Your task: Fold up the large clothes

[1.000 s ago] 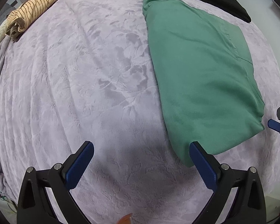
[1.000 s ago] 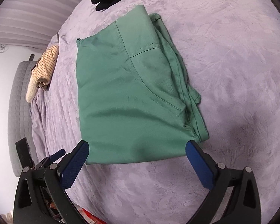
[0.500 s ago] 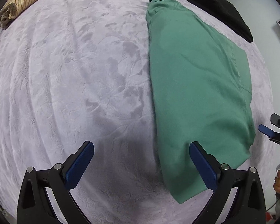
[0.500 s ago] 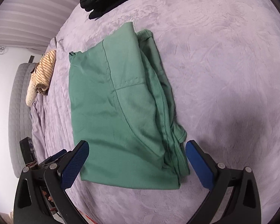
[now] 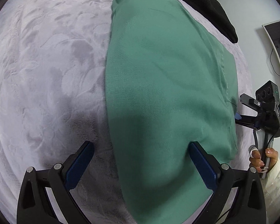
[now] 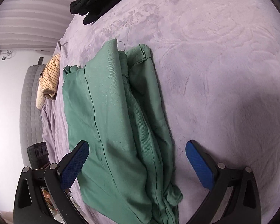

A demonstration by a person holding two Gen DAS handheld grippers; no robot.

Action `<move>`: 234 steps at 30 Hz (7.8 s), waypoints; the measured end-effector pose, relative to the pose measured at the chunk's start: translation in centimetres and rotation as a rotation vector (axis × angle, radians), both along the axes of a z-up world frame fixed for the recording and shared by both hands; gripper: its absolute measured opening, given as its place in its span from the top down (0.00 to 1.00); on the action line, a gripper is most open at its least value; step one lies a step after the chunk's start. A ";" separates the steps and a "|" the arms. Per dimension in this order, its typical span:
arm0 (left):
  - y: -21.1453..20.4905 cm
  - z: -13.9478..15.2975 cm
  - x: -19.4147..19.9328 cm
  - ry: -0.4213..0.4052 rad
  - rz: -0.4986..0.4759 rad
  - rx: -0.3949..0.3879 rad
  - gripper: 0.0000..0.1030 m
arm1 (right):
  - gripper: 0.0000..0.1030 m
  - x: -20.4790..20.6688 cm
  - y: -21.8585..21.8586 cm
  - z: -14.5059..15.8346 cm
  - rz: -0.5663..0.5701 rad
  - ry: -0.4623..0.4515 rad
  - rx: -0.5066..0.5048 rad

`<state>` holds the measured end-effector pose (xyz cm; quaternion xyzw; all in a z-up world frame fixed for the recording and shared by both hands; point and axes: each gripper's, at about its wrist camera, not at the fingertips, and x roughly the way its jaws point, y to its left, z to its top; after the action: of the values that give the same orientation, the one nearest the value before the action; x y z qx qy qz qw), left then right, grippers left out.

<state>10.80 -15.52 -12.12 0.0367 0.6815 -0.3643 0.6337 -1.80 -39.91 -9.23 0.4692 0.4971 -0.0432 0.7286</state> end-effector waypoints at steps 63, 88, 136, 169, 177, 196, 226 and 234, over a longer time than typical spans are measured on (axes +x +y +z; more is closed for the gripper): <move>29.9 9.8 -6.7 -0.137 0.054 0.016 0.44 | 0.36 -0.2 25.0 4.6 0.060 0.098 -0.142; 26.1 8.5 -8.5 -0.271 -0.088 0.148 0.42 | 0.85 1.3 23.1 2.7 0.171 0.197 -0.263; 32.9 10.3 -12.4 -0.241 -0.075 0.269 0.05 | 0.38 -8.0 31.3 6.4 0.371 0.337 -0.272; 27.7 16.5 -8.1 -0.321 0.148 0.353 0.01 | 0.00 -2.2 30.8 14.2 0.150 0.282 -0.528; 27.2 16.2 -8.9 -0.319 0.120 0.379 0.01 | 0.00 -2.2 30.4 13.9 0.152 0.312 -0.532; 26.8 15.7 -8.9 -0.303 0.112 0.392 0.01 | 0.00 -2.1 30.3 13.4 0.158 0.334 -0.532; 27.0 15.4 -8.8 -0.304 0.103 0.404 0.01 | 0.00 -2.0 30.4 13.1 0.160 0.337 -0.531; 27.0 15.4 -8.8 -0.307 0.101 0.407 0.01 | 0.00 -2.0 30.4 13.2 0.160 0.338 -0.532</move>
<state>2.02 11.46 3.26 0.1842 0.6375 -0.1778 0.7266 -3.81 -9.49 4.00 0.2082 0.6178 -0.1916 0.7337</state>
